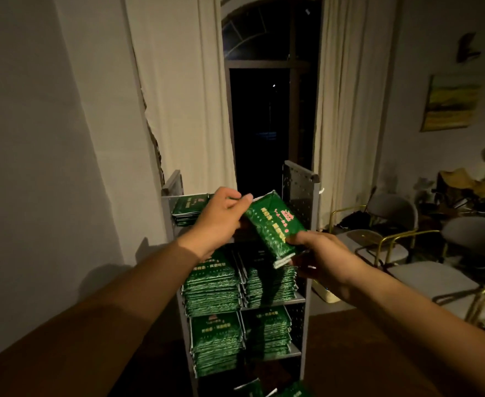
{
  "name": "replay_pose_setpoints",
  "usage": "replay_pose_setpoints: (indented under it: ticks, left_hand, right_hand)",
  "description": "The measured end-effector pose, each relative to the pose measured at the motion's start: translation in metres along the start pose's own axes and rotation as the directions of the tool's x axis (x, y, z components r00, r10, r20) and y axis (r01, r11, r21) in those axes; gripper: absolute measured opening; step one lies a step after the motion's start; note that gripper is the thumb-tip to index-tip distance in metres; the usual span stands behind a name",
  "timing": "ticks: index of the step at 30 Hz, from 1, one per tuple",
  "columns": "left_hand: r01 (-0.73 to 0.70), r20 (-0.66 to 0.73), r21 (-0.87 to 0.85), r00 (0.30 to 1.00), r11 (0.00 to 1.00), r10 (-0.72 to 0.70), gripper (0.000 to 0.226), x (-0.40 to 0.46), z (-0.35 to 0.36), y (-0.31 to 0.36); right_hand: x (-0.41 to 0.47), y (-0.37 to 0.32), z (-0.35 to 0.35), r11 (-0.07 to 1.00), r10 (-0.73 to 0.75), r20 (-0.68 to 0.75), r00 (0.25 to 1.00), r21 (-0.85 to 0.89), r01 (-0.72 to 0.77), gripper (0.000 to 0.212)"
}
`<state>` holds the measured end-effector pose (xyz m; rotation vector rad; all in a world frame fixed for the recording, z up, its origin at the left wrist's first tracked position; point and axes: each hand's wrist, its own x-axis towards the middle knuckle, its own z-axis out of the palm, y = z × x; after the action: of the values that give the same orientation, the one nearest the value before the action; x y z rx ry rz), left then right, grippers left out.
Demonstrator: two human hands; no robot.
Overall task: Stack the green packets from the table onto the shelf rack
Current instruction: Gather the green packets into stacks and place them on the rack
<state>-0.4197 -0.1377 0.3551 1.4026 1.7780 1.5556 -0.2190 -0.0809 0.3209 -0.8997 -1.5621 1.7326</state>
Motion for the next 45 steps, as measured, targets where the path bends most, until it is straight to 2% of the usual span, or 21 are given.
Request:
replay_pose_setpoints:
  ticks: [2, 3, 5, 8, 10, 13, 15, 16, 17, 18, 19, 20, 21, 24, 31, 35, 41, 45]
  left_hand:
    - [-0.111, -0.030, 0.217, 0.992, 0.970, 0.120, 0.017, 0.003, 0.001, 0.000]
    - [-0.191, 0.004, 0.330, 0.979, 0.924, 0.201, 0.016, -0.001, 0.001, -0.002]
    - [-0.346, 0.166, 0.491, 0.938, 0.800, 0.304, 0.026, -0.014, 0.002, -0.006]
    - [-0.511, 0.381, 0.639, 0.860, 0.575, 0.340, 0.057, -0.030, 0.014, -0.015]
    - [-0.535, 0.392, 0.704, 0.841, 0.468, 0.372, 0.063, -0.028, 0.023, -0.024]
    - [-0.524, 0.317, 0.740, 0.824, 0.421, 0.469, 0.049, -0.023, 0.029, -0.029]
    - [-0.519, 0.299, 0.751, 0.819, 0.408, 0.491, 0.045, -0.018, 0.032, -0.030]
    - [-0.521, 0.305, 0.753, 0.817, 0.401, 0.490, 0.044, -0.015, 0.033, -0.030]
    - [-0.526, 0.314, 0.756, 0.814, 0.389, 0.489, 0.044, -0.013, 0.033, -0.030]
    - [-0.529, 0.319, 0.758, 0.811, 0.382, 0.491, 0.044, -0.011, 0.034, -0.030]
    - [-0.529, 0.318, 0.759, 0.811, 0.381, 0.491, 0.043, -0.009, 0.034, -0.030]
    - [-0.526, 0.315, 0.759, 0.812, 0.383, 0.492, 0.043, -0.006, 0.034, -0.031]
    - [-0.523, 0.311, 0.762, 0.813, 0.383, 0.492, 0.043, -0.004, 0.034, -0.032]
    - [-0.511, 0.304, 0.768, 0.821, 0.385, 0.484, 0.042, 0.004, 0.034, -0.031]
    - [-0.461, 0.322, 0.821, 0.861, 0.336, 0.394, 0.039, 0.039, 0.034, -0.026]
    - [-0.425, 0.321, 0.858, 0.882, 0.289, 0.345, 0.043, 0.057, 0.034, -0.023]
    - [-0.337, 0.299, 0.933, 0.920, 0.124, 0.251, 0.036, 0.072, 0.040, -0.013]
    - [-0.288, 0.267, 0.955, 0.941, 0.076, 0.210, 0.033, 0.078, 0.043, -0.011]
  right_hand:
    - [0.017, 0.001, 0.000, 0.999, 0.047, -0.080, 0.996, 0.017, -0.046, 0.041]
    - [0.024, 0.002, -0.001, 0.997, 0.072, -0.109, 0.991, 0.014, -0.071, 0.044]
    - [0.035, 0.001, 0.001, 0.995, 0.100, -0.135, 0.986, 0.006, -0.101, 0.047]
    - [0.046, 0.000, 0.007, 0.993, 0.115, -0.151, 0.982, -0.008, -0.118, 0.052]
    - [0.050, -0.001, 0.012, 0.993, 0.109, -0.164, 0.980, -0.014, -0.113, 0.051]
    - [0.051, -0.001, 0.010, 0.993, 0.114, -0.117, 0.987, -0.013, -0.117, 0.047]
    - [0.048, 0.001, 0.003, 0.992, 0.038, -0.186, 0.982, -0.114, -0.060, 0.046]
    - [0.045, 0.003, -0.002, 0.950, -0.114, -0.256, 0.960, -0.311, 0.029, 0.044]
    - [0.042, 0.007, -0.009, 0.801, -0.343, -0.269, 0.900, -0.584, 0.131, 0.040]
    - [0.037, 0.011, -0.014, 0.570, -0.560, -0.169, 0.811, -0.789, 0.229, 0.034]
    - [0.033, 0.013, -0.018, 0.363, -0.668, -0.010, 0.744, -0.877, 0.314, 0.032]
    - [0.031, 0.016, -0.020, 0.228, -0.684, 0.126, 0.719, -0.899, 0.374, 0.036]
    - [0.033, 0.018, -0.021, 0.150, -0.665, 0.217, 0.714, -0.898, 0.413, 0.042]
    - [0.046, 0.016, -0.017, 0.044, -0.667, 0.277, 0.692, -0.912, 0.408, 0.042]
    - [0.079, 0.002, -0.003, 0.065, -0.611, 0.211, 0.763, -0.947, 0.314, 0.053]
    - [0.092, -0.010, 0.007, 0.118, -0.566, 0.161, 0.809, -0.955, 0.273, 0.048]
    - [0.115, -0.020, 0.021, 0.185, -0.473, 0.092, 0.876, -0.962, 0.201, 0.045]
    - [0.128, -0.028, 0.029, 0.193, -0.426, 0.086, 0.901, -0.964, 0.183, 0.047]
